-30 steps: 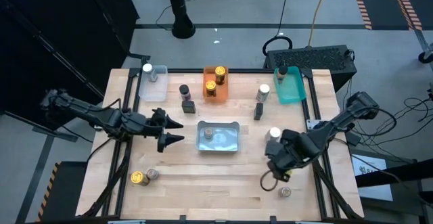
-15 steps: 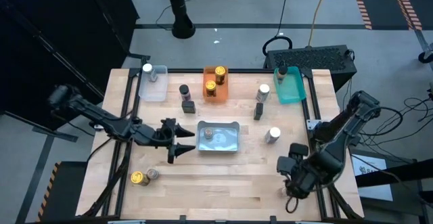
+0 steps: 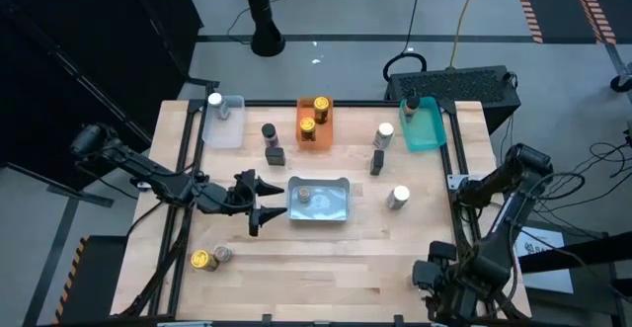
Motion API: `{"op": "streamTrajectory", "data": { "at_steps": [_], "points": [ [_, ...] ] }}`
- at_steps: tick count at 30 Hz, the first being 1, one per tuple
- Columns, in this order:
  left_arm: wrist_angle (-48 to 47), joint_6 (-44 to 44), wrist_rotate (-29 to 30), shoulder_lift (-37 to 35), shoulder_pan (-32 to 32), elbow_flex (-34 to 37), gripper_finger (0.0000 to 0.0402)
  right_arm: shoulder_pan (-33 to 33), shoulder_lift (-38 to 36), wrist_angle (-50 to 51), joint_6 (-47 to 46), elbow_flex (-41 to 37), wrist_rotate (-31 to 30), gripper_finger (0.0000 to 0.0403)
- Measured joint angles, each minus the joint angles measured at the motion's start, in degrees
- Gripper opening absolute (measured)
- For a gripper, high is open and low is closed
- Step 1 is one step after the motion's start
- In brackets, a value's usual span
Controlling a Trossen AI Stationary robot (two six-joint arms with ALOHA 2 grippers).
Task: Sort spices by type
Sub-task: Put the right brown seasoning bottle into the gray bin
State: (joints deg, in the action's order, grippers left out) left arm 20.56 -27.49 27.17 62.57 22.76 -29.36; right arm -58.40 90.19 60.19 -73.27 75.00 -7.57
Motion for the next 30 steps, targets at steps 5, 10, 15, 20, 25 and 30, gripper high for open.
{"op": "streamTrajectory", "data": {
  "at_steps": [5, 10, 15, 20, 25, 30],
  "points": [
    [0.2, 1.2, 0.4, 0.0, 0.0, 0.0, 0.0304, 0.0, 4.3, 1.5, 1.4, 0.0, 0.0, 0.0290],
    [0.5, 1.5, 0.7, 0.0, 0.0, 0.0, 0.0304, 0.2, 7.9, 3.5, 2.4, 0.0, 0.5, 0.0290],
    [0.6, 2.5, 0.8, 0.0, 0.0, 0.0, 0.0304, 0.5, 10.2, 3.3, 3.5, 0.0, 1.6, 0.0290],
    [2.1, 4.3, 0.9, 0.0, 0.0, 0.0, 0.0304, 1.0, 12.0, 2.2, 5.9, 0.0, 1.9, 0.0290],
    [2.0, 4.3, 1.6, 0.0, 0.0, 0.0, 0.0304, 2.2, 12.6, -0.3, 9.0, -2.4, 2.6, 0.0290],
    [2.0, 4.3, 1.6, 0.0, 0.0, 0.0, 0.0304, 3.0, 12.6, -6.1, 12.8, -7.9, 5.1, 0.0290]
  ]
}}
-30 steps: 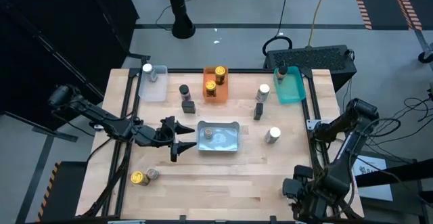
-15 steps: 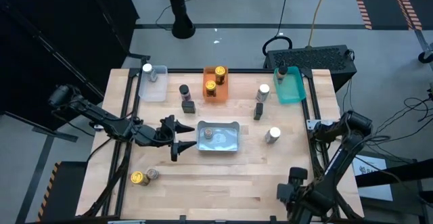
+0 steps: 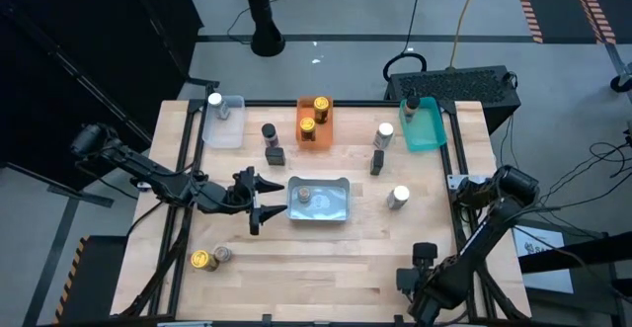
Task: Sort spices by type
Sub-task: Put the right brown seasoning bottle into the gray bin
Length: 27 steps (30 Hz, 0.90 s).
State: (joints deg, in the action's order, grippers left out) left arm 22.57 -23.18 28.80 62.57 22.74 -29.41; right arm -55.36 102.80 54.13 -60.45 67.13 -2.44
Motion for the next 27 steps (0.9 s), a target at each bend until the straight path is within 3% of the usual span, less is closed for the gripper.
{"op": "streamTrajectory", "data": {
  "at_steps": [7, 19, 27],
  "points": [
    [0.0, 0.0, 0.1, 0.0, 0.0, 0.0, 0.0304, 0.0, 0.0, -2.1, 2.4, -1.4, 1.3, 0.0266],
    [-0.7, 0.0, 0.7, 0.0, 0.0, 0.0, 0.0304, 2.8, 0.0, -1.7, 5.4, 0.3, 6.2, 0.0153],
    [-0.6, 0.0, 0.7, 0.0, 0.0, 0.0, 0.0304, 10.5, -0.4, 15.1, 16.9, 12.5, 8.8, 0.0153]
  ]
}}
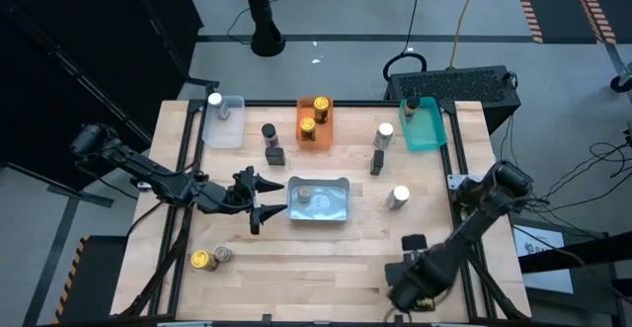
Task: Sort spices by type
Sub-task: Put the right brown seasoning bottle into the gray bin
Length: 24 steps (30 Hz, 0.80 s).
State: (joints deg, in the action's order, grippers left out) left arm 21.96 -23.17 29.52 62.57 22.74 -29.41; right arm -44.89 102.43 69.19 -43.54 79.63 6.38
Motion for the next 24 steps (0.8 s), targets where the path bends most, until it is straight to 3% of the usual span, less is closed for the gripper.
{"op": "streamTrajectory", "data": {
  "at_steps": [5, 13, 18, 24],
  "points": [
    [0.2, 0.1, 0.2, 0.0, 0.0, 0.0, 0.0304, 10.4, 0.0, 6.6, 14.9, 8.2, -2.9, 0.0153],
    [0.0, 3.6, 0.7, -5.5, 0.0, 0.0, 0.0304, 30.3, -0.1, -0.1, 39.6, 12.9, -3.7, 0.0153],
    [-0.2, 10.0, 0.8, -11.4, 0.0, 0.0, 0.0304, 39.4, 1.9, -5.2, 45.4, 12.9, -3.6, 0.0153],
    [-3.5, 11.5, 0.9, -13.6, 0.1, 0.0, 0.0304, 42.5, 6.2, -5.6, 47.1, 12.9, -3.3, 0.0153]
  ]
}}
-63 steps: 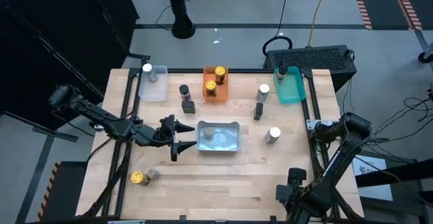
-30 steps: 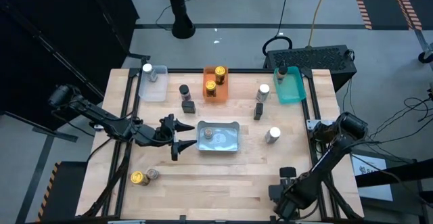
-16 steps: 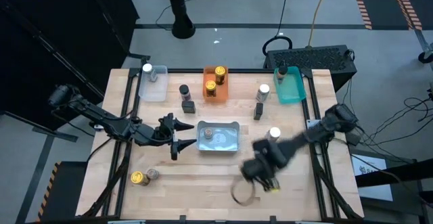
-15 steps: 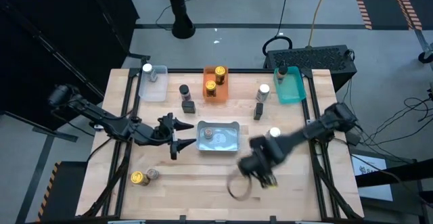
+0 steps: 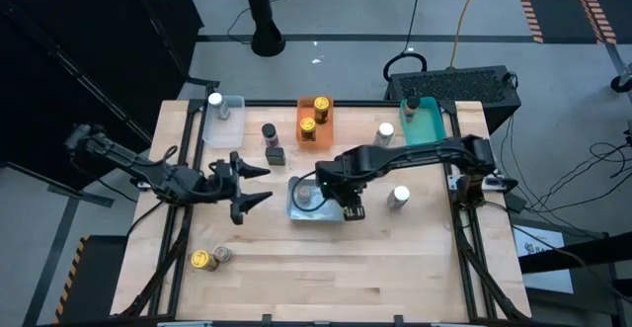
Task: Sort spices by type
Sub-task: Put the right brown seasoning bottle into the gray bin
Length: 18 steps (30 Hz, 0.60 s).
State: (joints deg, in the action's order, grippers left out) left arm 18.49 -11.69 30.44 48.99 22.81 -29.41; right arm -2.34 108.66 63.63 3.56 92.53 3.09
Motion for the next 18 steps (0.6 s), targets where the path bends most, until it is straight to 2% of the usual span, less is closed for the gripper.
{"op": "streamTrajectory", "data": {
  "at_steps": [4, 18],
  "points": [
    [-3.4, -1.5, 0.2, 0.2, 0.1, 0.0, 0.0304, 0.0, 1.8, -0.3, 0.4, 0.0, 0.0, 0.0153],
    [-3.5, -1.4, 1.6, 0.4, 0.1, 0.0, 0.0304, 1.6, 5.9, -7.2, 3.4, 0.0, -0.6, 0.0153]
  ]
}}
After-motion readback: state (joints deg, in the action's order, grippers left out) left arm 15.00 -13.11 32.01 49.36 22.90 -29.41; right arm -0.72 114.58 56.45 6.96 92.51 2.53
